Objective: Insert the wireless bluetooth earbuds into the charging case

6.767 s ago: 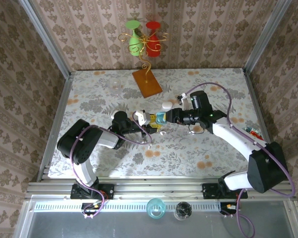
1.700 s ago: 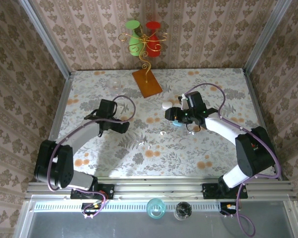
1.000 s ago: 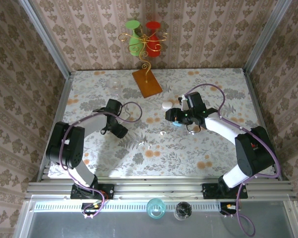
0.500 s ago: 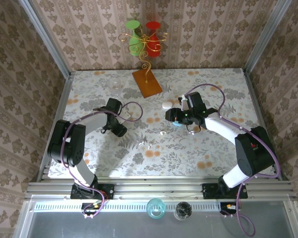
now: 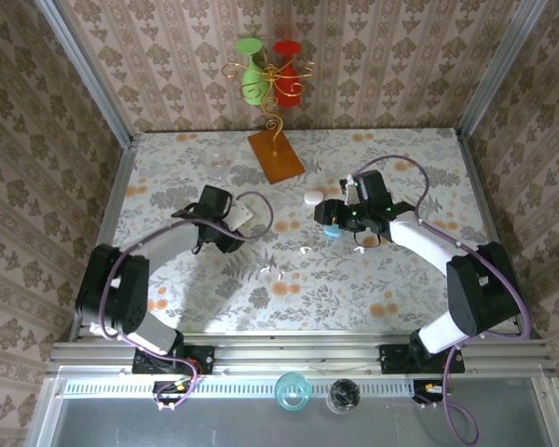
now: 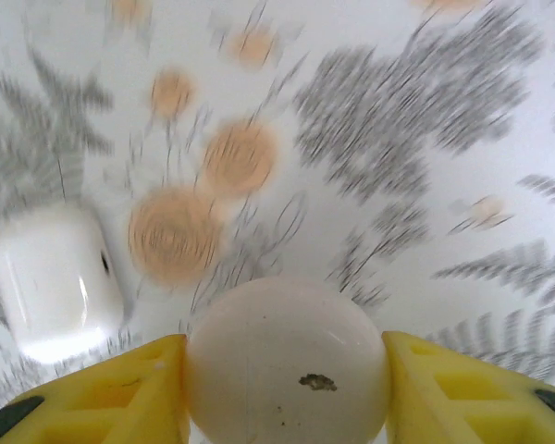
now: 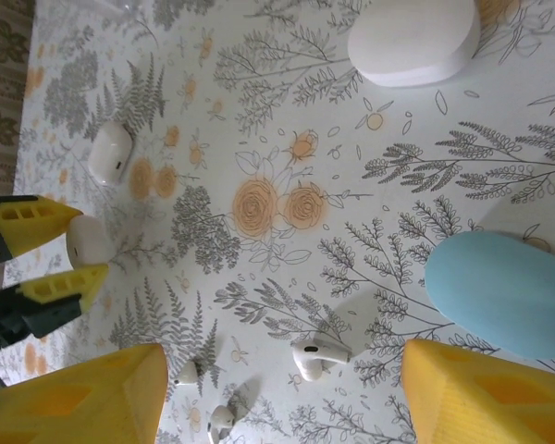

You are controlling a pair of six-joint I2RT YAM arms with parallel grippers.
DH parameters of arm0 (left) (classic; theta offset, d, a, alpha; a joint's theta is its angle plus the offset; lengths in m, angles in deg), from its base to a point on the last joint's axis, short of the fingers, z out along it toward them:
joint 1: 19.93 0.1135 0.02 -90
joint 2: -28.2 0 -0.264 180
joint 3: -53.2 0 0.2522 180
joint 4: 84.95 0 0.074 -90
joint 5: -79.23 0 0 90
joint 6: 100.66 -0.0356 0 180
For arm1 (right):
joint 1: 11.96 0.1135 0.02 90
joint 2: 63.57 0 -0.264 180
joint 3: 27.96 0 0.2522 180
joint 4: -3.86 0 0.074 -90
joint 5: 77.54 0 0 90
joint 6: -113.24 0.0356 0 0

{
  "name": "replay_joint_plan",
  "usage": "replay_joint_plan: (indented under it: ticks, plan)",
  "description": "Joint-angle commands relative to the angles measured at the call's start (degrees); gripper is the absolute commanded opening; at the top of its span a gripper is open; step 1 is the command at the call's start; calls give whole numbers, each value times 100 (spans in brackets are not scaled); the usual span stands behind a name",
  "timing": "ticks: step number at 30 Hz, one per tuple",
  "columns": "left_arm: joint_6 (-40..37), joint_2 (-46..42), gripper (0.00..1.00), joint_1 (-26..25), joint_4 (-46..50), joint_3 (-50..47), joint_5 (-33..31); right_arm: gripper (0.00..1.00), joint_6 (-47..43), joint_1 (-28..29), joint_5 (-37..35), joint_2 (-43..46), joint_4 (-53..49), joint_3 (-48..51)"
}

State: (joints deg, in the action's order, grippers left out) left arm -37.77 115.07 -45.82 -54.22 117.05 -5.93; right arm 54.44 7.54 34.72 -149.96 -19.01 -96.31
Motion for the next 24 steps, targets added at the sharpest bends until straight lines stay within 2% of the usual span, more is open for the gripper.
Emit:
replay_joint_plan:
  ticks: [1,6,15,24]
  plan:
    - [-765,-322,50,-430,-684,-235,569,69,-136,-74,132,510,-262,-13]
    - [-948,-409,47,-882,-1360,-182,671,68,-64,-284,486,1037,-333,140]
    - [-1378,-591,46,-1808,-2239,-184,705,68,-519,-187,1069,1834,-799,128]
    - [-1878,-929,46,-2443,-2597,-217,475,67,-876,214,1465,1838,-1031,119]
